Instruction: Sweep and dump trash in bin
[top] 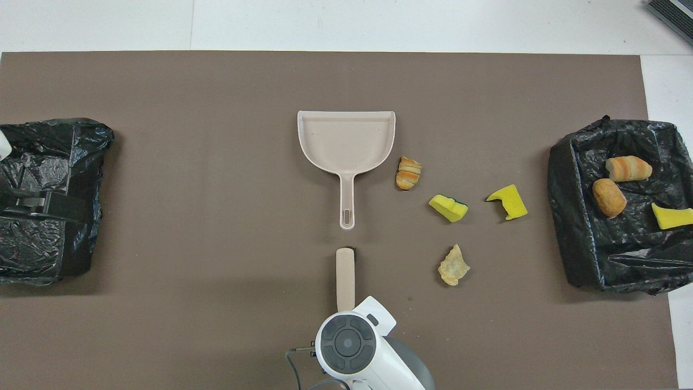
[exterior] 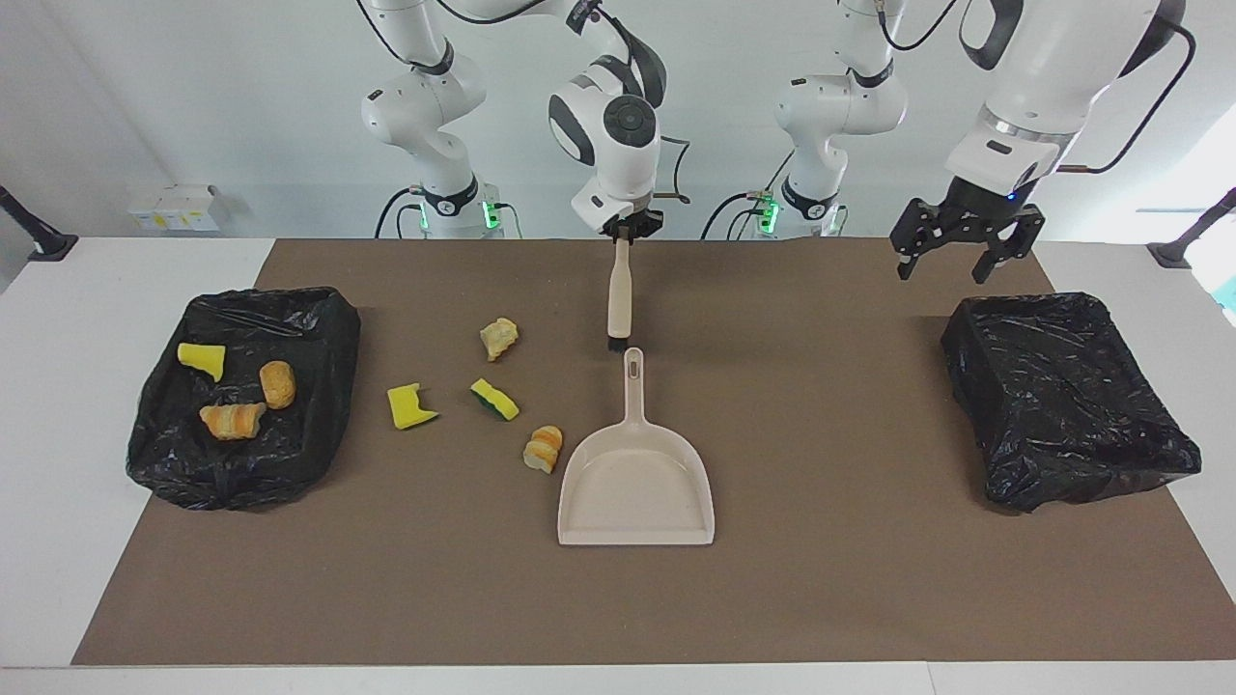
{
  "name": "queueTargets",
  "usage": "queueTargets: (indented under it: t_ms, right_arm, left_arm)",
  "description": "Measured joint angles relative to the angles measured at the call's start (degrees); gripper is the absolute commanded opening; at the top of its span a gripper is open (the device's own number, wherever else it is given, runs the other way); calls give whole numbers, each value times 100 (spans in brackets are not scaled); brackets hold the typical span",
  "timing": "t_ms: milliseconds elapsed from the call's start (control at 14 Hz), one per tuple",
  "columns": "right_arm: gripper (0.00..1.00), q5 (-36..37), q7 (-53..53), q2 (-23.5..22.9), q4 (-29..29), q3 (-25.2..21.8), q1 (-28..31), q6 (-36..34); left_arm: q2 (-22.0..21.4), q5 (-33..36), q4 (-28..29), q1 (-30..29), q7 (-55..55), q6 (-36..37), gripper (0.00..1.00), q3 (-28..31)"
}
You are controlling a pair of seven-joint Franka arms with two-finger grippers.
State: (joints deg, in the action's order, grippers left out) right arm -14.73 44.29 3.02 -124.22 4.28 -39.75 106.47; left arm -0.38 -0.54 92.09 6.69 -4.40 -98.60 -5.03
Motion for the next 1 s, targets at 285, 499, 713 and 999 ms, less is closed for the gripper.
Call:
queueTargets:
  t_ms: [285, 499, 713, 999]
  right_arm:
    - [0, 528, -240, 297, 31, -35, 604, -437]
    - [0, 1330, -240, 298, 77, -39, 947, -835]
    - [0, 1857, -375, 276, 64, -44, 1464, -991]
    - [0, 2194, -540, 225, 44, -48, 1877, -1024]
  left_arm:
    - [441, -96, -95, 523, -578, -553, 100, -35]
    - [737, -184, -87, 754, -572, -983, 100, -36]
    - [1304, -186, -83, 1309, -644, -1471, 100, -51]
    - [2093, -185, -101, 2124, -1167, -2249, 100, -65]
